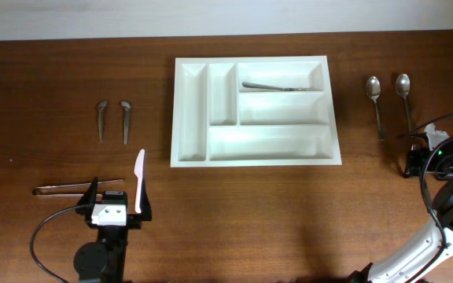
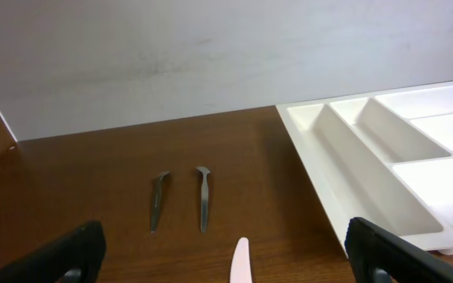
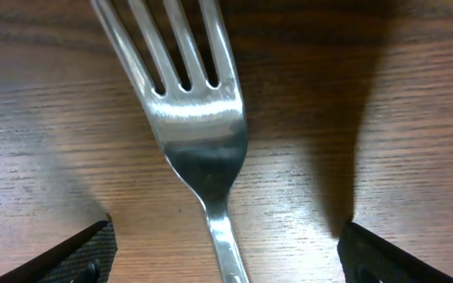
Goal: Pack container
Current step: 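Lower the right gripper, grasp the second fork and lift it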
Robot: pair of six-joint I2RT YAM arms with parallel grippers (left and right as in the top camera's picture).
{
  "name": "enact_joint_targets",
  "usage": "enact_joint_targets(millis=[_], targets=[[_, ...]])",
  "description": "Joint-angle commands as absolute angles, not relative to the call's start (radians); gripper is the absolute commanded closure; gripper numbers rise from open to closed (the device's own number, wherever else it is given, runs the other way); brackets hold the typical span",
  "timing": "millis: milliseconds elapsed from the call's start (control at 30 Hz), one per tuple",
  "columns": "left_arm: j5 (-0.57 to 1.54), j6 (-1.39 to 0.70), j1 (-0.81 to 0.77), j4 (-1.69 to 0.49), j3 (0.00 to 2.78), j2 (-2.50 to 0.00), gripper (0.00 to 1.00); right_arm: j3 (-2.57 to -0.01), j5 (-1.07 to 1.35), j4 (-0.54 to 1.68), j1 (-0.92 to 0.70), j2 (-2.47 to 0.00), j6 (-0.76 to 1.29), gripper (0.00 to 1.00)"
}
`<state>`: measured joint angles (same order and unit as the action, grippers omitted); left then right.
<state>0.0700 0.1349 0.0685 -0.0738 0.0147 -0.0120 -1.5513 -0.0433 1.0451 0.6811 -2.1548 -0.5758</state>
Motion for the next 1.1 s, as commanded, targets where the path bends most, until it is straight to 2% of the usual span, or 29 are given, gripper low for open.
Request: enact_joint_targets(millis=[0, 167, 267, 533, 633, 667, 800, 900, 1067], targets=[[0.063, 0.145, 0.067, -0.075, 0.009, -0.006, 0.01, -1.541, -0.038, 1.041, 0.680, -2.170, -0.568, 0.10], [0.063, 0.145, 0.067, -0.075, 0.009, -0.006, 0.01, -1.541, -0.037, 1.043, 0.680, -2.188, -0.568, 0.07], [0.062, 0.145, 0.067, -0.075, 0.009, -0.006, 0.01, -1.541, -0.037, 1.047, 0.680, -2.198, -0.564, 0.12], [0.063, 0.145, 0.067, -0.075, 0.009, -0.006, 0.01, -1.541, -0.037, 1.047, 0.680, -2.201, -0.559, 0.45], [0.062, 0.145, 0.067, -0.075, 0.009, -0.006, 0.01, -1.541, -0.037, 1.042, 0.680, -2.201, -0.536, 0.68], [0.063, 0.145, 0.067, -0.075, 0.009, -0.006, 0.01, -1.541, -0.038, 1.041, 0.680, -2.201, -0.534, 0.73], [0.063, 0.145, 0.067, -0.075, 0.009, -0.006, 0.01, -1.541, -0.037, 1.038, 0.680, -2.201, -0.532, 0.81], [0.063, 0.145, 0.067, -0.075, 0.009, -0.006, 0.01, -1.541, -0.037, 1.023, 0.680, -2.201, -0.484, 0.95], [0.063, 0.145, 0.067, -0.075, 0.009, -0.006, 0.01, -1.541, -0.033, 1.008, 0.680, -2.201, -0.422, 0.96]])
